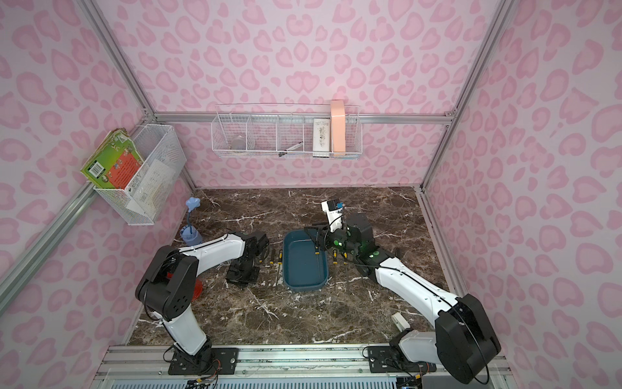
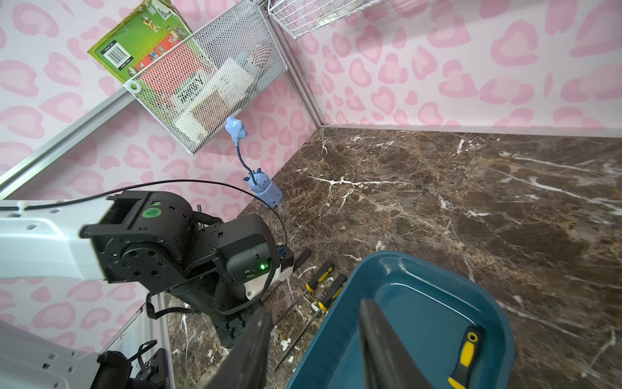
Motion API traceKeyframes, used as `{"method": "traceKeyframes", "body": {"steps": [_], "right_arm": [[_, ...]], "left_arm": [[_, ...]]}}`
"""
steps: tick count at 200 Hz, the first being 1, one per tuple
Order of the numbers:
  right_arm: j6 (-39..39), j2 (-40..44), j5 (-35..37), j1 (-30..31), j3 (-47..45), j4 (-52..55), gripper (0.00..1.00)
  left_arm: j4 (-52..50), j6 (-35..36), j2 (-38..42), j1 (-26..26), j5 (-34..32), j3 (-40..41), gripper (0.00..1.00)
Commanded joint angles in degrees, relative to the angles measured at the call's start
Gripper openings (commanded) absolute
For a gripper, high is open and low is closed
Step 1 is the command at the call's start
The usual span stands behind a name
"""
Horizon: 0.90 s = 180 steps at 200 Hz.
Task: Take the file tool out of the storage box
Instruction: Place the file tool at the center of the board.
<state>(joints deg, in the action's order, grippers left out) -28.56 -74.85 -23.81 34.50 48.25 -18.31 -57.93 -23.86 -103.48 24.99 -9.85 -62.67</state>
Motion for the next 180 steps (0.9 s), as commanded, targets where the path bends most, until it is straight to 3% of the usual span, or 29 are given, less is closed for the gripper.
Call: {"method": "traceKeyframes", "body": {"steps": [1, 61, 180], "right_arm": [[-0.63, 0.39, -0.84, 0.13, -0.03, -1.06, 0.43], [-0.96, -0.09, -1.45, 0.13, 0.27, -1.22, 0.43], [-0.72, -0.47, -1.92, 0.09, 0.55, -0.07, 0.43]], "left_arm": [[-2.53, 1.74, -2.78, -0.34, 0.99, -1.49, 0.0], [-8.39, 0.16, -3.88, -1.51, 0.0, -4.63, 0.0], [-8.33, 0.57, -7.85, -2.76, -0.17, -5.44, 0.02]]}}
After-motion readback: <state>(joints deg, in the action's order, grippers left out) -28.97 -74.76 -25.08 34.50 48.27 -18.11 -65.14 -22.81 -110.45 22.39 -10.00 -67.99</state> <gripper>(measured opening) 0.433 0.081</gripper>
